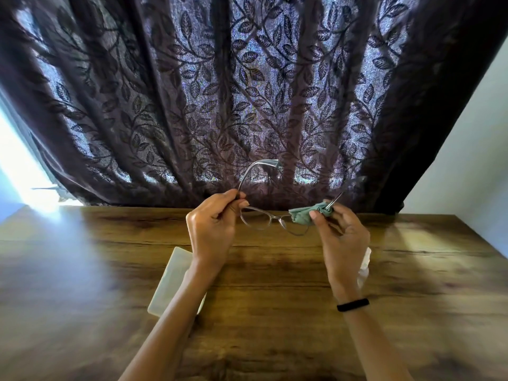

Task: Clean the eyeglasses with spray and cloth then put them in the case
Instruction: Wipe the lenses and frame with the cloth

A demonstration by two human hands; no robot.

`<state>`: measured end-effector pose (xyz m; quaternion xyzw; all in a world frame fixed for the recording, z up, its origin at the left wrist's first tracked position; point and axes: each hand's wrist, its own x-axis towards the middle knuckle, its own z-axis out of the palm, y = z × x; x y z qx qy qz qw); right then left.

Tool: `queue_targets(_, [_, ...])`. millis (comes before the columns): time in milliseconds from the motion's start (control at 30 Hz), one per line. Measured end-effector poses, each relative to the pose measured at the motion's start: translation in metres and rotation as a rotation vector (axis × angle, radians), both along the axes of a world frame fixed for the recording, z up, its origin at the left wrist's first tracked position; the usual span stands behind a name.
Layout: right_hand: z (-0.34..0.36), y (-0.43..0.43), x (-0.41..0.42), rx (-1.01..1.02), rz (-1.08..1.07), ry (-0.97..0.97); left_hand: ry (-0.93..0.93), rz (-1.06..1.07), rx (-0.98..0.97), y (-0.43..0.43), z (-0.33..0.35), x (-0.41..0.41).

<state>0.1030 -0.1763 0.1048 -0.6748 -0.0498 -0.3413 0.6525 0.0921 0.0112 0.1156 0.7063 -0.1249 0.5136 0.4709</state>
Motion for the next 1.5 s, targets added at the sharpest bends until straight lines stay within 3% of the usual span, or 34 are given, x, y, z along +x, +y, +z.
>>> queue_targets(200, [-0.008, 0.003, -0.002, -0.038, 0.031, 0.091, 0.007, 0.003, 0.024, 0.003, -0.003, -0.001])
queue_targets(667, [0.024, -0.012, -0.004, -0.094, -0.06, -0.115, 0.079, 0.076, 0.234, 0.008, -0.01, -0.003])
queue_targets(800, [0.03, -0.016, -0.007, -0.085, -0.061, -0.212, 0.054, 0.109, 0.267, 0.006, -0.009, -0.004])
queue_targets(1067, [0.031, -0.021, -0.011, -0.323, -0.177, -0.579, 0.059, 0.127, 0.2, 0.005, -0.01, -0.001])
queue_targets(1233, [0.032, -0.016, -0.016, -0.189, -0.12, -0.619, 0.092, 0.082, 0.067, 0.005, -0.011, 0.0])
queue_targets(1500, [0.04, -0.016, -0.02, 0.084, 0.077, -0.403, 0.176, 0.127, -0.025, 0.01, -0.016, -0.001])
